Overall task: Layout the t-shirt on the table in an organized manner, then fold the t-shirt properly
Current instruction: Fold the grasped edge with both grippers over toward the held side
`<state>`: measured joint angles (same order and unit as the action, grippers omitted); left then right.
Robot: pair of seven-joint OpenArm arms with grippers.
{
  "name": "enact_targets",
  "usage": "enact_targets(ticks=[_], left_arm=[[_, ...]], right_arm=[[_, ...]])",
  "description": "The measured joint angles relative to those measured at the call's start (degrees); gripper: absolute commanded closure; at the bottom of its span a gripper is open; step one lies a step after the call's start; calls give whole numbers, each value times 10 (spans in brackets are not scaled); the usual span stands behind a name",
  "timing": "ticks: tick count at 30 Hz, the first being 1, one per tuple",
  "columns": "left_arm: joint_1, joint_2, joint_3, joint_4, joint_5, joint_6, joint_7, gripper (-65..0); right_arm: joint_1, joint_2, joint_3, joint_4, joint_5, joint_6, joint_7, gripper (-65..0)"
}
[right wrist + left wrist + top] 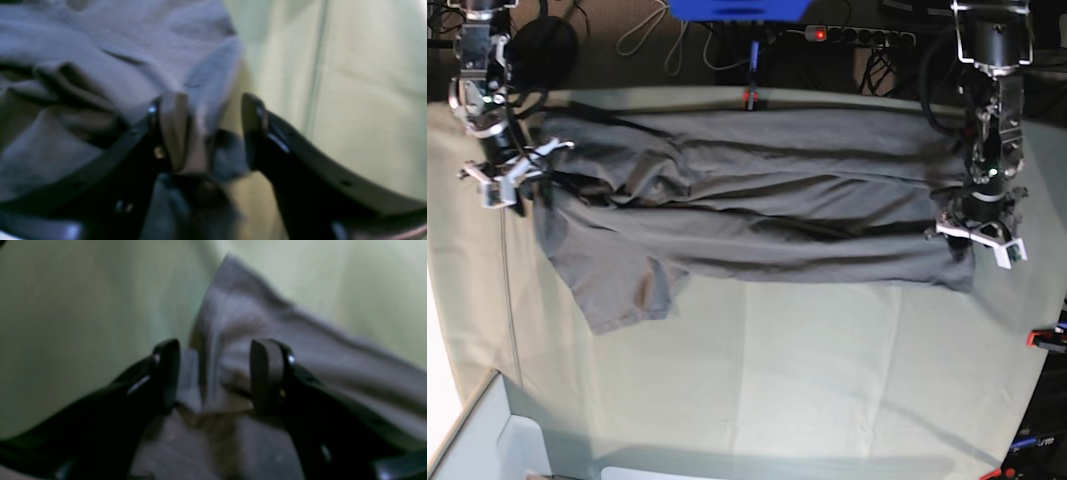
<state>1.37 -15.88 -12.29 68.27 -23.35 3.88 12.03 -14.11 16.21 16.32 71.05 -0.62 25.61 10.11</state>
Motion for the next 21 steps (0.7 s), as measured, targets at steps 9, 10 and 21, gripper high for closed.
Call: enact_targets(ticks=[9,10,21], left_arm=[[-78,-1,0,-60,6,0,-3,-336],[-93,-1,-1,-80,5,-2,-2,-336],[-223,0,3,-288,4,-3,-8,-337]], right_arm=[[37,-14,31,25,0,0,-4,-293],[49,-14,31,16,0,0,-5,-293],[130,-4,31,-68,-2,0,-7,-294]])
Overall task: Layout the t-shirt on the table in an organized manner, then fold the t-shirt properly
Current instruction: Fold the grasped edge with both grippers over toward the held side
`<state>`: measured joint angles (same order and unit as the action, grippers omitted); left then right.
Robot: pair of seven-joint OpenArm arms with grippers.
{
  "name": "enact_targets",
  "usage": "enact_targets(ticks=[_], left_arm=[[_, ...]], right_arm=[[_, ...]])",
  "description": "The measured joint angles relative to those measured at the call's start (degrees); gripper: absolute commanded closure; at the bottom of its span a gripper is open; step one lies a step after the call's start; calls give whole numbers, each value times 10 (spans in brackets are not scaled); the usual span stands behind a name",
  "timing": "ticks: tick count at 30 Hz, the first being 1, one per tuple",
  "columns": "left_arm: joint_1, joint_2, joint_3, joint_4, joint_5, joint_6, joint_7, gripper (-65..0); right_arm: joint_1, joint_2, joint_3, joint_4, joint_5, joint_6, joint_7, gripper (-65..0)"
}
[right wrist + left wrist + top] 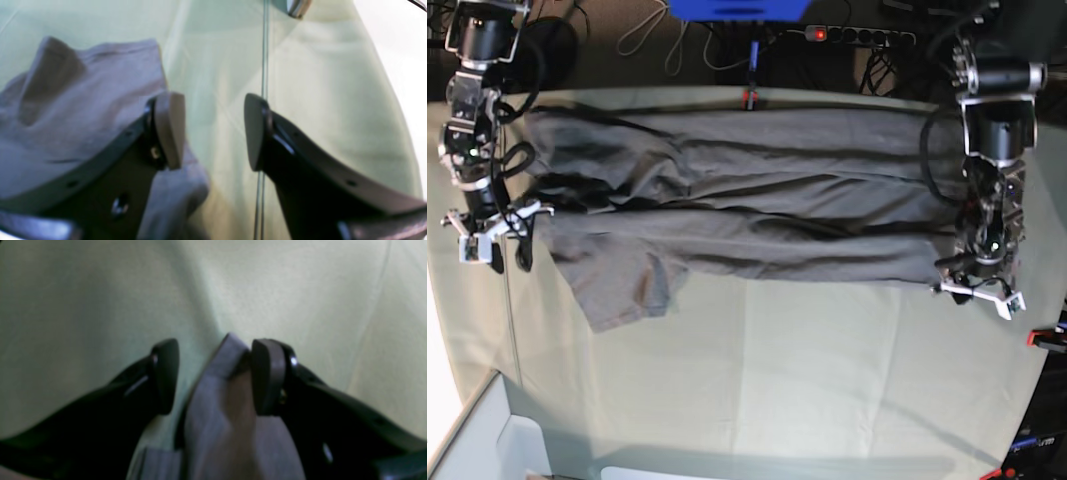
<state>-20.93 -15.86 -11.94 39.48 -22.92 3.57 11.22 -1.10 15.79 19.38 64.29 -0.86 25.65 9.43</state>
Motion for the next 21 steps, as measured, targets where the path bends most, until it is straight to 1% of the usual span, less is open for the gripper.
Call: enact_targets(ticks=[4,8,10,14,16,18,21], left_arm=[[-20,3,0,-32,0,0,-3,-337],[-35,11,0,-64,0,0,-3,-337],[-41,15,0,-77,2,0,-6,-337],[-51,14,0,-94,2,0,-9,-327],[-51,14,0,-94,3,0,-10,-275],[-51,14,0,-94,3,0,-9,-183],[-50,14,1,-94,2,-4,-7,-25]], right_arm=[[17,3,0,-7,0,0,0,-294],[34,3,0,-10,0,0,-31,-294],[43,2,0,-10,0,0,-37,-294],[63,3,0,-10,0,0,-60,-294],[77,3,-10,-10,0,0,-75,-294],[95,6,-36,-21,3,0,-87,-294],[140,6,-72,-88,1,0,-106,-294]])
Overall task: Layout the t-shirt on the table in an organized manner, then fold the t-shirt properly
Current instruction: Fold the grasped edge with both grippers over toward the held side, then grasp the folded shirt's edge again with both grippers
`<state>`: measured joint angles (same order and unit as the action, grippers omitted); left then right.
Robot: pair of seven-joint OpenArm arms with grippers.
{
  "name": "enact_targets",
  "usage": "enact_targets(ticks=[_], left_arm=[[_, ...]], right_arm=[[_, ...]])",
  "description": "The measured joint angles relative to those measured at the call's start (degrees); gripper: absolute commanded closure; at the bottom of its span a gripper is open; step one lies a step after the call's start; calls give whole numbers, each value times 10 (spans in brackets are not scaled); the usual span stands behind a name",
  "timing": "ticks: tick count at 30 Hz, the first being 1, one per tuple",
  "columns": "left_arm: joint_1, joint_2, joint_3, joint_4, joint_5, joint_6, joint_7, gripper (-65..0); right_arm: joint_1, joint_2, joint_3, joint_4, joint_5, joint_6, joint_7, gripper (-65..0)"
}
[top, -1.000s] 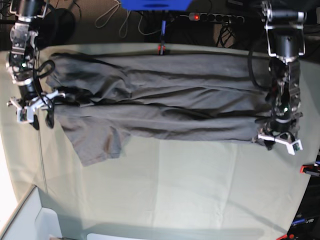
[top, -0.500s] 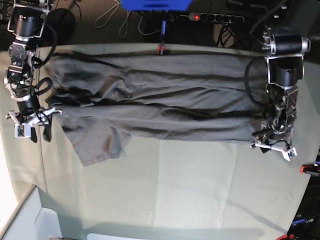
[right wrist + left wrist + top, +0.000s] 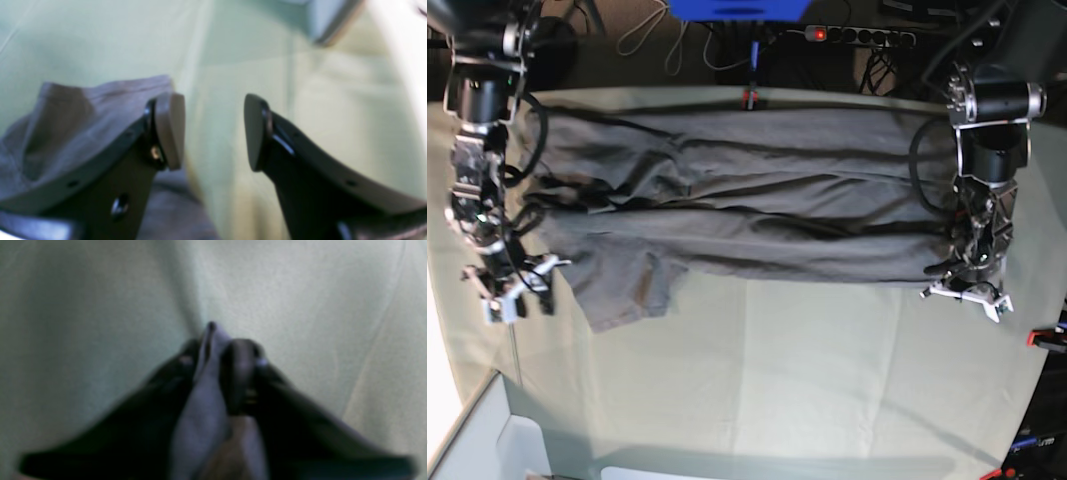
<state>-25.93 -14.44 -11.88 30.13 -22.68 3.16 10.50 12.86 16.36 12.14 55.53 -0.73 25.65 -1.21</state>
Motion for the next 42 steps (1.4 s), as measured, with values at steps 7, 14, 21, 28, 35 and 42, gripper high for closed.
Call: enact_targets(ticks=[7,14,21,28,35,42], left_arm=[[3,-2,0,1,0,0,-1,0],[3,-2,0,0,0,0,-2,0],[3,-1,0,-1,0,0,-3,0],[4,-1,0,8,0,1,6,0],[12,0,0,74,0,0,12,0],[15,-2,0,115,0,1,14,0]], right_arm=[[93,10,-67,-181,-1,0,-7,-295],[133,8,-141,-250,1,0,-1,-295],[148,7,-142,-288,6,-1,13,-288],[144,8,-141,-269,5,0,-2,0],[139,7,-141,-185,1,0,-50,0],[165,7,-140,-137,3,0,-54,0]])
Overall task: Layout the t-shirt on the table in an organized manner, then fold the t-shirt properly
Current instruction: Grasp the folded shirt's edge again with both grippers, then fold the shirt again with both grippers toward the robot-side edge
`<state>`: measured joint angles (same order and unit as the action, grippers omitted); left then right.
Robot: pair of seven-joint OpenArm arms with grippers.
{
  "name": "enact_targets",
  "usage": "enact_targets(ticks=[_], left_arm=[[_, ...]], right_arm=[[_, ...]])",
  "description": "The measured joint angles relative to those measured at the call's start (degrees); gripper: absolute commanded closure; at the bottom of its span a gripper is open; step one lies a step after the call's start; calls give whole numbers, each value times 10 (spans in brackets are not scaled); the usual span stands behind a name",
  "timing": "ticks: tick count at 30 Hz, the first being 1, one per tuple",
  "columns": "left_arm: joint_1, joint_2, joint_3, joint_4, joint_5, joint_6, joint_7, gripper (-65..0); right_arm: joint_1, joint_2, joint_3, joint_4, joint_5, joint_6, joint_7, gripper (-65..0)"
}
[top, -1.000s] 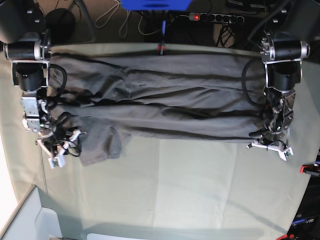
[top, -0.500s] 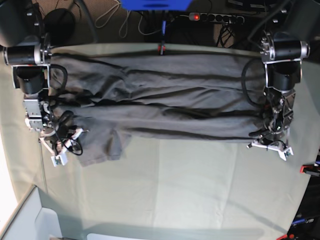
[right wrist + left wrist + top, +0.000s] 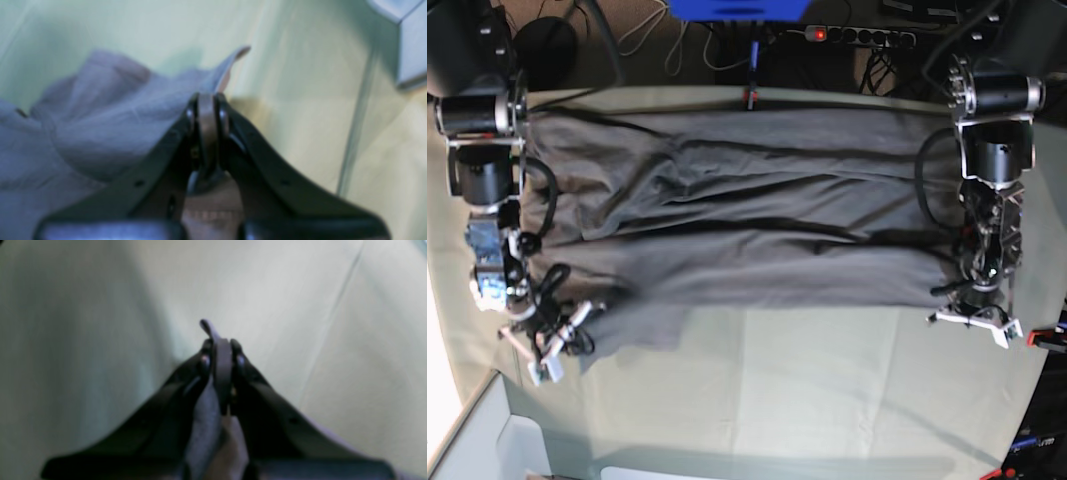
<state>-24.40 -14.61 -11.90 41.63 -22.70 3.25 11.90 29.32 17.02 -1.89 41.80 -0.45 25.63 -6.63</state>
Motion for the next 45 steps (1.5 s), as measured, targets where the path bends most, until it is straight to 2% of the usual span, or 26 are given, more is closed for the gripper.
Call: enact_targets(ticks=[4,9,17,21,25,29,35,36,38,40,43,45], left_arm=[[-1,0,0,27,-3,0,1,0],[-3,-1,0,47,-3,0,-1,0],[-17,0,0,44,-2,0,-2,0],[-12,0,0,43,-2,1,-2,0],[-6,0,0,46,-3,1,-3,0],[20,0,0,63,-6,4,1,0],[90,-1,-3,151,-5,4,-1,0],[103,-1,-3,172,-5,5,1,0],[135,-1,-4,213,-5,2,-3,0],[162,-1,-4,245,-5,4,-2,0],[203,-1,-4,280,-5,3,-2,0],[229,-1,-4,293,-7,2,-3,0]], right_arm=[[22,1,2,2,1,0,6,0],[24,-1,69,2,2,0,-1,0],[8,-2,75,15,3,0,0,0],[-65,-2,75,103,2,0,0,0],[-142,-23,74,192,2,0,-3,0],[-220,-28,76,282,1,0,0,0],[-321,-59,141,387,-2,3,-1,0],[-333,-63,151,406,0,12,2,0],[-359,-73,174,434,3,54,4,0],[-381,-97,202,453,0,77,0,0],[-422,-115,214,467,-1,86,4,0],[-444,-115,216,467,-2,90,4,0]])
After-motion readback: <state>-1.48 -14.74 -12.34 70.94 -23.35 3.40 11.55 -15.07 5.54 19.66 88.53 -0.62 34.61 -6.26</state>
